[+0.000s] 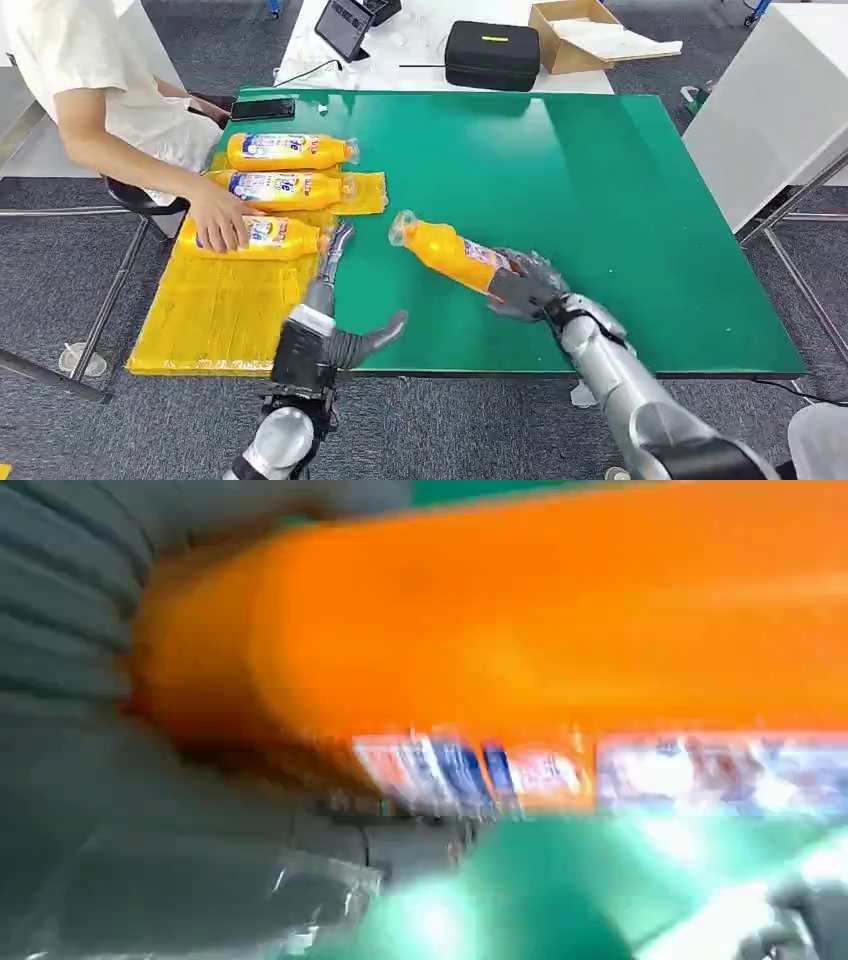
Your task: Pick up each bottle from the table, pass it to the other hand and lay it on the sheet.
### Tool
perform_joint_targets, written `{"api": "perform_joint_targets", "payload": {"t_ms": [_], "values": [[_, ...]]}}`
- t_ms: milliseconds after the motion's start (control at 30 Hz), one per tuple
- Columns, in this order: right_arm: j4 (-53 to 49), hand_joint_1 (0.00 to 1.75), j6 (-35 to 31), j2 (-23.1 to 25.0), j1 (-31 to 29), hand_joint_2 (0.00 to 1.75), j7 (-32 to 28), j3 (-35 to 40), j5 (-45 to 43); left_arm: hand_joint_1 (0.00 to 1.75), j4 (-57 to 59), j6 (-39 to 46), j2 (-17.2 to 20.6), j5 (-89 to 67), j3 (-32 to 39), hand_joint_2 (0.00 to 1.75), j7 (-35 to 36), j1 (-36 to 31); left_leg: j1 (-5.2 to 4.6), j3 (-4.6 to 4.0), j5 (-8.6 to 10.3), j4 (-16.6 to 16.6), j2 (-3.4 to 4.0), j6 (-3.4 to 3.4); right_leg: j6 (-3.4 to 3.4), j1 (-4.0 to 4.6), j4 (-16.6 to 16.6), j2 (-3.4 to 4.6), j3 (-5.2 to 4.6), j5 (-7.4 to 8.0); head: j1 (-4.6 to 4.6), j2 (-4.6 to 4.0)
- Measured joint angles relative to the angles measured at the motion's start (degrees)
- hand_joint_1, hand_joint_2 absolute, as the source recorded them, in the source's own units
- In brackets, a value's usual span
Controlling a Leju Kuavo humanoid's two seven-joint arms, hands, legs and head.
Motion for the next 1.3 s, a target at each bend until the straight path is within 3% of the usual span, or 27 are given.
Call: {"api": "perform_joint_targets", "payload": {"t_ms": [67, 133, 333, 600, 867, 1233, 1267, 1300], "values": [[-4.66, 1.75, -0.88, 0.43, 2.63, 1.75, 0.11, 0.02, -3.40, 0.00, -0.24, 0.09, -0.43, 4.57, 0.37, 1.75, -0.35, 0.54, 0.01, -0.13, 0.02, 0.00, -0.02, -0.01, 0.00, 0.01, 0.01, -0.01, -0.07, 0.00, -0.02, 0.00], [-22.42, 1.75, -6.14, 2.99, 10.85, 1.75, -0.61, 2.08, -13.26, 0.00, -1.16, -2.43, -0.96, 20.23, 1.79, 1.75, 0.42, 2.20, 0.10, -0.41, 0.04, 0.00, -0.03, -0.04, -0.04, 0.10, 0.03, -0.01, -0.37, -0.03, 0.00, 0.02], [-32.05, 1.75, -5.40, 4.37, 14.61, 1.75, -2.42, 4.87, -17.27, 0.00, -1.99, -5.28, -0.96, 24.78, 1.94, 1.75, 1.57, 2.42, 0.09, -0.57, 0.03, 0.00, -0.07, -0.04, -0.04, 0.07, 0.02, -0.04, -0.49, -0.04, 0.00, 0.00], [-32.75, 1.75, 0.47, 5.16, 14.28, 1.75, -3.67, 9.38, -20.27, 0.00, -1.38, -11.50, -0.89, 27.12, 1.88, 1.75, 1.88, 2.44, 0.09, -0.58, 0.04, 0.00, -0.06, -0.04, -0.04, 0.09, 0.02, -0.03, -0.52, -0.03, 0.00, 0.00], [-27.17, 1.75, 13.78, 5.22, 11.99, 1.75, -2.03, 16.70, -24.91, 0.00, -0.79, -10.54, -0.63, 15.02, -0.07, 1.75, -3.72, 0.78, 0.10, -0.60, 0.04, 0.00, -0.07, -0.04, -0.04, 0.09, 0.02, -0.04, -0.54, -0.03, 0.00, 0.00], [-24.25, 1.75, 15.37, 5.09, 10.12, 1.75, -1.79, 19.78, -26.06, 0.00, 0.00, -10.14, -0.63, 12.72, 0.13, 1.75, -5.72, 0.11, 0.09, -0.60, 0.04, 0.00, -0.05, -0.04, -0.04, 0.08, 0.02, -0.03, -0.56, -0.03, 0.00, 0.00], [-24.12, 1.75, 15.46, 5.09, 10.04, 1.75, -1.73, 19.89, -26.19, 1.73, 0.00, -10.38, -0.63, 12.68, 0.11, 1.75, -5.83, 0.10, 0.09, -0.60, 0.04, 0.00, -0.05, -0.04, -0.04, 0.09, 0.02, -0.03, -0.56, -0.03, 0.00, 0.00], [-23.96, 1.75, 15.54, 5.09, 9.95, 1.75, -1.60, 20.00, -26.37, 1.75, 0.00, -11.10, -0.63, 12.83, 0.11, 1.75, -5.79, 0.05, 0.09, -0.60, 0.04, 0.00, -0.05, -0.04, -0.04, 0.09, 0.02, -0.03, -0.56, -0.03, 0.00, 0.00]]}}
